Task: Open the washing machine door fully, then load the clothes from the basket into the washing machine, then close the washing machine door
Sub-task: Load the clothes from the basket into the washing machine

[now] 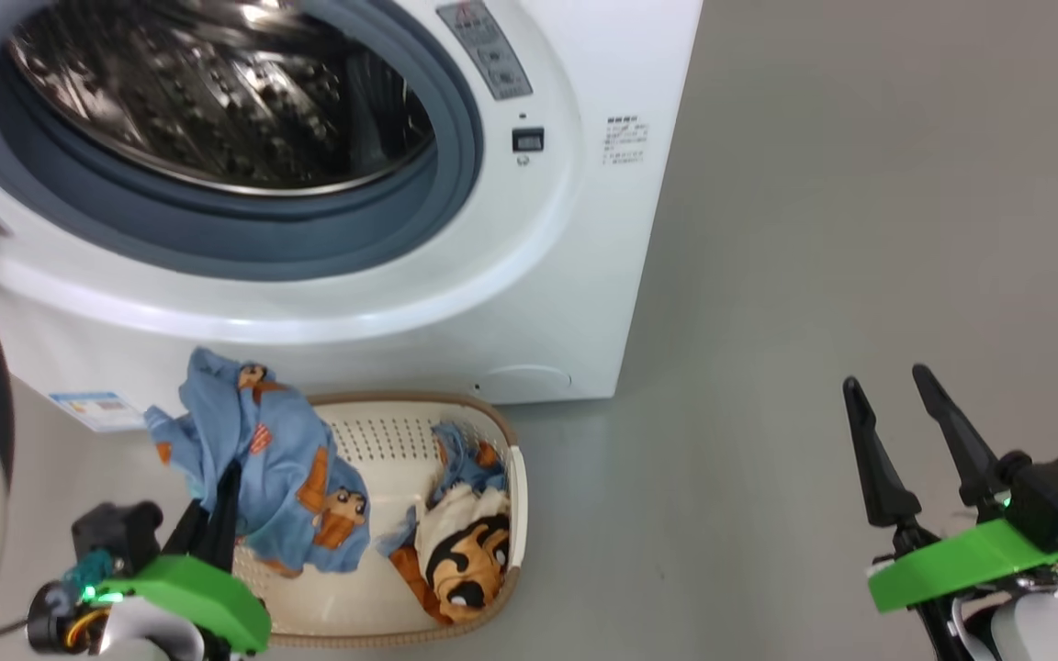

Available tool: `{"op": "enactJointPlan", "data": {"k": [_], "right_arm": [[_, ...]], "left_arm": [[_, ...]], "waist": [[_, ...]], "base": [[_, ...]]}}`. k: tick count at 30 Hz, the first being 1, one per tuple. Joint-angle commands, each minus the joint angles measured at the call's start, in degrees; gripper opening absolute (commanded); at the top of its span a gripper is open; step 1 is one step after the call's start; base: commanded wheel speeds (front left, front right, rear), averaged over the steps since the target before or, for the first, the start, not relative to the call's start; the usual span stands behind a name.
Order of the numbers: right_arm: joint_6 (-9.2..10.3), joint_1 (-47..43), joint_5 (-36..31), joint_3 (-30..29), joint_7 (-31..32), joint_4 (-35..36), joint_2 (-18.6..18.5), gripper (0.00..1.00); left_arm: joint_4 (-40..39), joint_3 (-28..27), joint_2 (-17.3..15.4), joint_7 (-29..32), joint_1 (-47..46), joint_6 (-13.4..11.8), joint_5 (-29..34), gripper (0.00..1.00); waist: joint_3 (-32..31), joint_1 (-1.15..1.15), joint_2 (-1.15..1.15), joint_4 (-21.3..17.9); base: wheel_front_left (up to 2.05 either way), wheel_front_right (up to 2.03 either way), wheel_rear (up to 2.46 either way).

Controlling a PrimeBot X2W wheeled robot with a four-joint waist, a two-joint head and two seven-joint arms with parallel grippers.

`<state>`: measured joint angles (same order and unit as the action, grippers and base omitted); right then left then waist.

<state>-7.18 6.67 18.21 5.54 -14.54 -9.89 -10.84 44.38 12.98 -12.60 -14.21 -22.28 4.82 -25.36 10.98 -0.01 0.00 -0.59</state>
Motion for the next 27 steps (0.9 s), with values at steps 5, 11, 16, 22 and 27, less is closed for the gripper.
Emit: {"op": "enactJointPlan", "data": {"k": [5,11,16,22,27], "right_arm": [[-0.31,-3.3,1.2,0.0,-0.5,1.2,-0.6,1.00],[-0.31,-5.5,1.3,-1.0,-0.5,1.2,-0.8,1.00],[-0.31,-6.9,1.4,-1.9,-0.5,1.5,-0.7,1.00],[-0.31,-7.7,1.2,-2.2,-0.5,2.0,-0.2,1.00],[-0.31,-7.5,1.3,-2.0,-0.5,2.0,-0.1,1.00]], "left_arm": [[-10.5,-5.8,-1.3,-0.8,6.3,-1.2,3.6,0.00],[-18.2,-8.9,-0.1,-0.8,11.9,-1.7,5.5,0.00],[-22.9,-10.9,1.1,-0.8,15.2,-1.9,6.1,0.00],[-26.3,-12.1,1.9,-0.8,18.2,-1.7,7.4,0.00],[-27.1,-12.9,2.2,-0.8,18.3,-1.5,7.9,0.00]], "waist": [[-5.0,0.01,0.00,0.9],[-7.0,0.01,0.00,1.3],[-7.8,0.01,0.00,1.6],[-8.0,0.01,0.00,1.6],[-7.5,0.01,0.00,1.3]], "base": [[0.00,0.00,0.00],[0.00,0.00,0.00],[0.00,0.00,0.00],[0.00,0.00,0.00],[0.00,0.00,0.00]]}}
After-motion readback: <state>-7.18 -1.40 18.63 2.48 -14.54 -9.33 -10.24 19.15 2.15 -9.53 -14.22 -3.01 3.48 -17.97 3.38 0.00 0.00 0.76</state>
